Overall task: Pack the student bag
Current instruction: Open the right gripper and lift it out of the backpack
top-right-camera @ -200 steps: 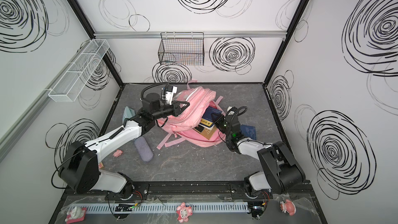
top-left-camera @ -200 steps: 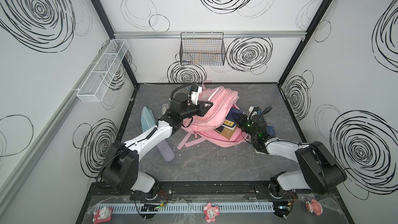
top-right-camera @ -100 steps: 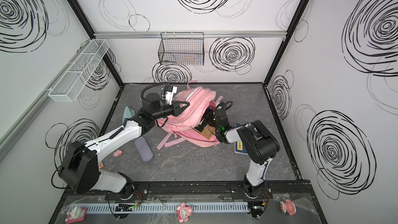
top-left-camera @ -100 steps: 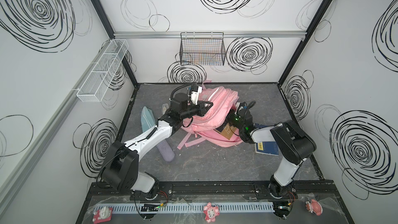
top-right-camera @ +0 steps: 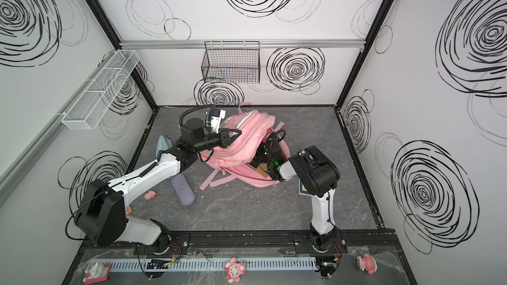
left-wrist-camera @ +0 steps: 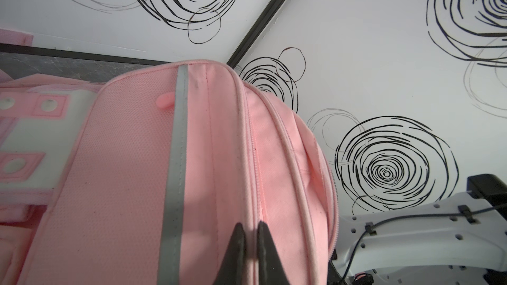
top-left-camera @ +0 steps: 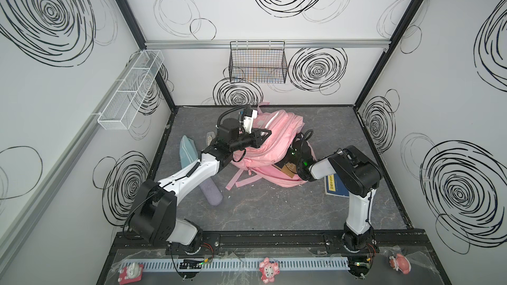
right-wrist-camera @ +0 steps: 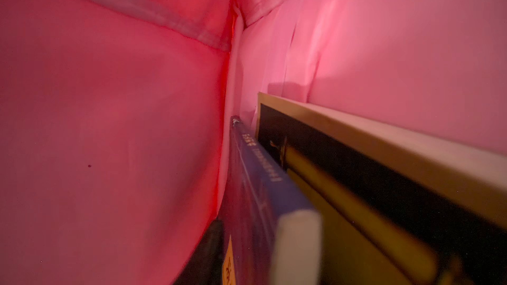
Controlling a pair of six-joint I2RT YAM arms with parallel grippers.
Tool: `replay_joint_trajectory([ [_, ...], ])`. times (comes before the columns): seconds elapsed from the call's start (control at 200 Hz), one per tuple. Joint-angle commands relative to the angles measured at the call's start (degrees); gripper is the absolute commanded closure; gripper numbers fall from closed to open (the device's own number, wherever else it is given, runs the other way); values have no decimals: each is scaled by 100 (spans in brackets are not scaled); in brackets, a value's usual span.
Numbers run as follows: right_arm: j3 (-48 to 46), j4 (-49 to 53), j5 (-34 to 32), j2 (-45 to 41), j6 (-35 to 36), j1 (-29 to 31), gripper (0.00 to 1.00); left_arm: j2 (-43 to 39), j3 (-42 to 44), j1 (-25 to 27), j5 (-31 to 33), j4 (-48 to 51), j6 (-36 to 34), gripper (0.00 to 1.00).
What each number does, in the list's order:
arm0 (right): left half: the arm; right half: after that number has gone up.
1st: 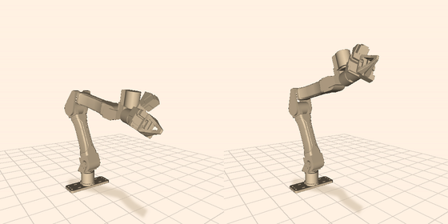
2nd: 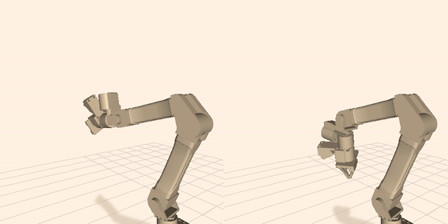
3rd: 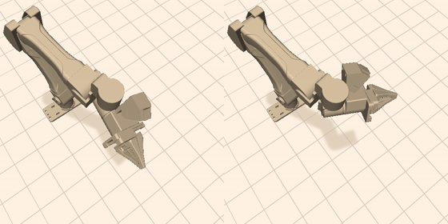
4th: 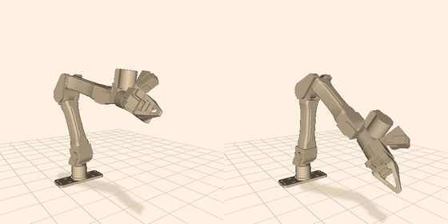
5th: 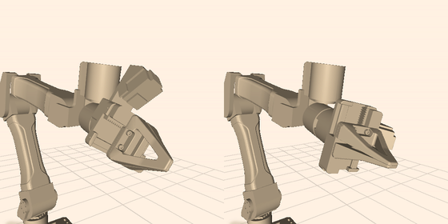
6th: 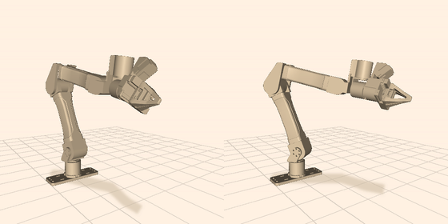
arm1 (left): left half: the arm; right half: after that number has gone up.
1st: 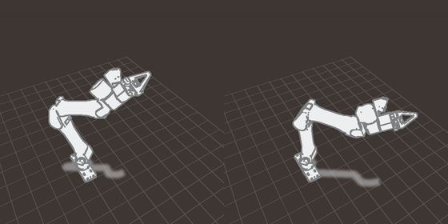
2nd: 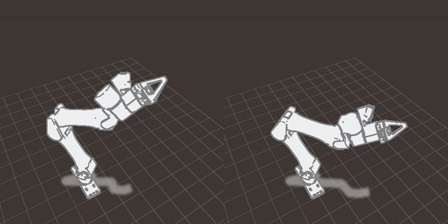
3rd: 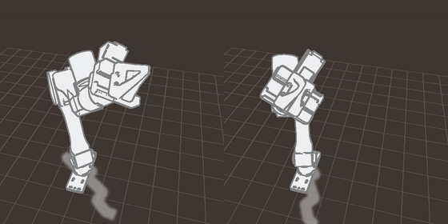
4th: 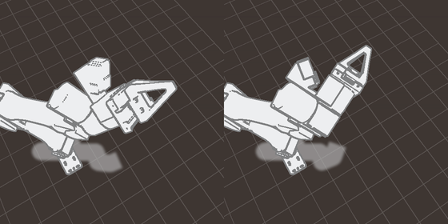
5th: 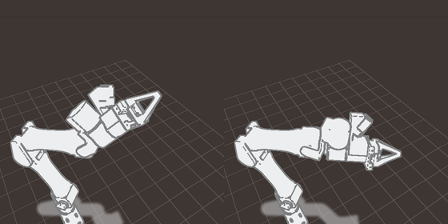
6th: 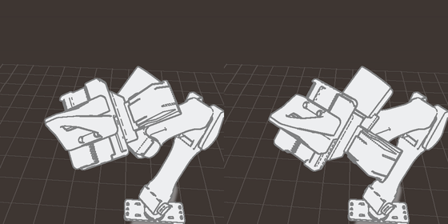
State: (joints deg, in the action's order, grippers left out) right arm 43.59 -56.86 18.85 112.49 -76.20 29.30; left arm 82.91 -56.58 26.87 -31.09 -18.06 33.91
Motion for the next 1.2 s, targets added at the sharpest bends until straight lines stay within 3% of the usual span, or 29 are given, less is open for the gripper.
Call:
replay_joint_trajectory([
  [0.0,-19,196,-81,-272,198,0,51,-229,-117,-64,-126,-1004,-7,100],
  [0.25,-282,771,-75,-831,604,-150,40,-187,-117,-93,-117,-963,28,100],
  [0.565,-890,1064,74,-1558,923,-477,40,-173,-135,-109,-90,-906,2,100],
  [0.855,-1217,2324,-316,-2833,1836,-650,40,-162,-146,-108,-66,-847,-25,100],
  [1.196,-1730,3406,-689,-4252,2318,-1726,37,-103,-176,1,6,-693,-145,100],
])
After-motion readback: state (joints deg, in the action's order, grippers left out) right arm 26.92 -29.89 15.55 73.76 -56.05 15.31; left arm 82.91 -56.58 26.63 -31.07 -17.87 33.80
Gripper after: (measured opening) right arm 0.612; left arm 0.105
